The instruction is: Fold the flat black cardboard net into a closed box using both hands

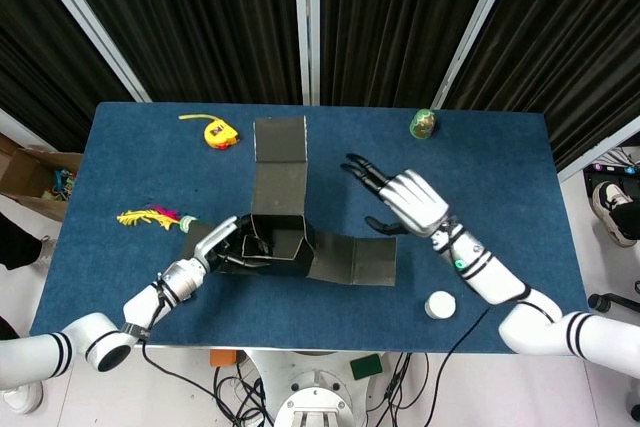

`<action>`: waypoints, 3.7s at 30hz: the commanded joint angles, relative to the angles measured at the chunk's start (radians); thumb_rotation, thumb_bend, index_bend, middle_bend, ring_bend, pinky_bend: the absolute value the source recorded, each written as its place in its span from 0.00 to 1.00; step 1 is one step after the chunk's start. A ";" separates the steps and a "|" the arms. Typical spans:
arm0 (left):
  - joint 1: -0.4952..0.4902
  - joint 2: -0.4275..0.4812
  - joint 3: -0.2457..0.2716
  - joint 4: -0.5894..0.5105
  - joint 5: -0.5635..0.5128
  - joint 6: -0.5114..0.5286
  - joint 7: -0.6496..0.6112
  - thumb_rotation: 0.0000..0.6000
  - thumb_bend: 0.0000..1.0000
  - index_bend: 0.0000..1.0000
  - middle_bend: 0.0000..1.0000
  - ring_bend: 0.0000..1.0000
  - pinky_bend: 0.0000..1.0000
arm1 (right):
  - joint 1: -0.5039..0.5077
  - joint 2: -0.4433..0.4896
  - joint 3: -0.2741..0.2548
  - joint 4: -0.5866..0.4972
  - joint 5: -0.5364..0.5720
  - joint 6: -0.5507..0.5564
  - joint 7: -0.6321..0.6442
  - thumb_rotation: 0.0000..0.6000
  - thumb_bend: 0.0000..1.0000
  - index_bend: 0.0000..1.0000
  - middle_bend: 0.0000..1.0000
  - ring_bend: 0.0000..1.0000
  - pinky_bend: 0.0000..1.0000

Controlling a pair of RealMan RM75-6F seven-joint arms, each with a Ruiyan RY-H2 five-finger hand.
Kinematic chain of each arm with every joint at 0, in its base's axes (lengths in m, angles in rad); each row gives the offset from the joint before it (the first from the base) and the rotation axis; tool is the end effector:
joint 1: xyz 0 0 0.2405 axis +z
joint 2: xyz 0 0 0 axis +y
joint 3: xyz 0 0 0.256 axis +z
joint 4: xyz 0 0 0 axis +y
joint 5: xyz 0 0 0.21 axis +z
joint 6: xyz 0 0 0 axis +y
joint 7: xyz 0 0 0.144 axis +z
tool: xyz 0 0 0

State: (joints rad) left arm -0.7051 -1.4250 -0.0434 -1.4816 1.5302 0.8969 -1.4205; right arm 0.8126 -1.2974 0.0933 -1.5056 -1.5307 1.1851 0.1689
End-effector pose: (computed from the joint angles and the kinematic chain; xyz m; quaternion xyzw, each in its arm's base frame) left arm -0.1677 0.3072 -0.0078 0.3967 0.7908 0.4659 0.0145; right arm -0.1166 -0.3518 0.0753 0.7419 -0.2802 0.5229 0.3124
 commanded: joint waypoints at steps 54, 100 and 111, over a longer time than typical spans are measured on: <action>-0.043 0.027 -0.024 -0.032 0.000 -0.020 -0.108 0.97 0.03 0.29 0.30 0.48 0.81 | 0.035 -0.396 0.109 0.307 -0.312 0.242 -0.265 1.00 0.06 0.16 0.27 0.75 1.00; -0.032 -0.235 -0.006 0.184 -0.114 -0.072 0.608 0.84 0.02 0.20 0.25 0.48 0.80 | 0.091 -0.540 -0.109 0.636 -0.387 0.150 -0.299 1.00 0.18 0.59 0.45 0.80 1.00; -0.019 -0.246 -0.006 0.184 -0.113 -0.058 0.711 0.77 0.02 0.13 0.22 0.48 0.80 | 0.079 -0.526 -0.138 0.636 -0.390 0.160 -0.296 1.00 0.18 0.58 0.45 0.80 1.00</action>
State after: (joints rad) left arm -0.7266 -1.6673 -0.0494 -1.2989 1.4148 0.8329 -0.7262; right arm 0.8916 -1.8238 -0.0438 -0.8691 -1.9201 1.3452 -0.1259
